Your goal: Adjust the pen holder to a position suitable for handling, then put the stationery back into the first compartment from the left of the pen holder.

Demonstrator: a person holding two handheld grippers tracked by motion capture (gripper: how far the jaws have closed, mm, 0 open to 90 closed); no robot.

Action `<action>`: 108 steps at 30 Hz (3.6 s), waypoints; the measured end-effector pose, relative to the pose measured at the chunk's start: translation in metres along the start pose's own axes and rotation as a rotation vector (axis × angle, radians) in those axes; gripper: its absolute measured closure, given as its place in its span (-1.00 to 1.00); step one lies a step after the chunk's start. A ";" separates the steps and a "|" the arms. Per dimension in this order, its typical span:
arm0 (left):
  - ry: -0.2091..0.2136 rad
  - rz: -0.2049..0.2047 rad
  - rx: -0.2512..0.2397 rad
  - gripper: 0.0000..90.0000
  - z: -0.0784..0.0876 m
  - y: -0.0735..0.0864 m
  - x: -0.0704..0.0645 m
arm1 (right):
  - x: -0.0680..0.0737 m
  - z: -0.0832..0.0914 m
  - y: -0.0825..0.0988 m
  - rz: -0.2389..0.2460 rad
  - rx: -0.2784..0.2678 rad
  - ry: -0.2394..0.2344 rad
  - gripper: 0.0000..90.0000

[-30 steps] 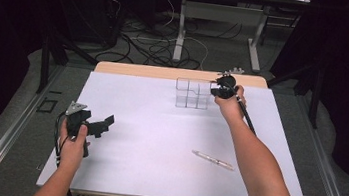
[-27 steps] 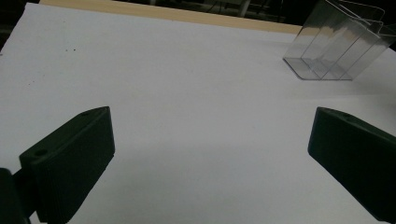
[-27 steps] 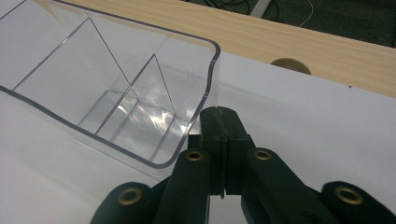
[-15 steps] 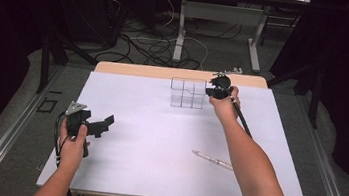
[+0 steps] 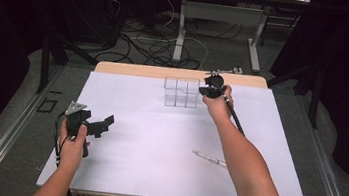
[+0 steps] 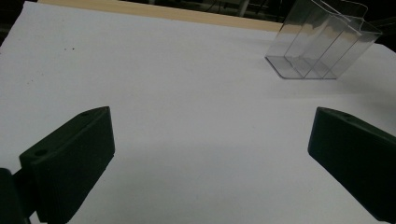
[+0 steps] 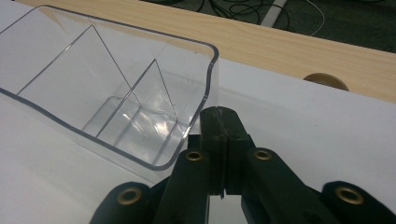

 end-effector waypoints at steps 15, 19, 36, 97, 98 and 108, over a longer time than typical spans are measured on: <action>-0.001 -0.008 0.007 -0.99 -0.001 0.000 -0.001 | -0.004 0.021 -0.006 0.028 -0.004 -0.008 0.73; -0.001 -0.011 0.009 -0.99 -0.002 0.000 -0.002 | -0.001 0.033 -0.002 0.058 -0.002 -0.030 0.64; -0.005 -0.016 0.011 -0.99 0.000 0.000 -0.002 | 0.015 0.071 0.018 0.145 0.069 -0.129 0.25; -0.007 -0.028 0.014 -0.99 0.001 0.000 -0.002 | 0.039 0.142 0.130 0.454 0.375 -0.232 -0.30; -0.007 -0.027 0.013 -0.99 0.001 0.000 -0.002 | 0.039 0.142 0.131 0.457 0.378 -0.236 -0.30; -0.002 -0.030 0.019 -0.99 0.000 0.001 -0.003 | 0.037 0.132 0.145 0.481 0.421 -0.215 -0.17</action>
Point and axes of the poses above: each handheld gripper's, and its own axes: z roughly backward along the jaws, y roughly out of its underside, x roughly to its left, the point moved 8 cm from there along -z, roughly forward along the jaws, and after that the axes turned 13 degrees about -z, right-handed, at the moved point
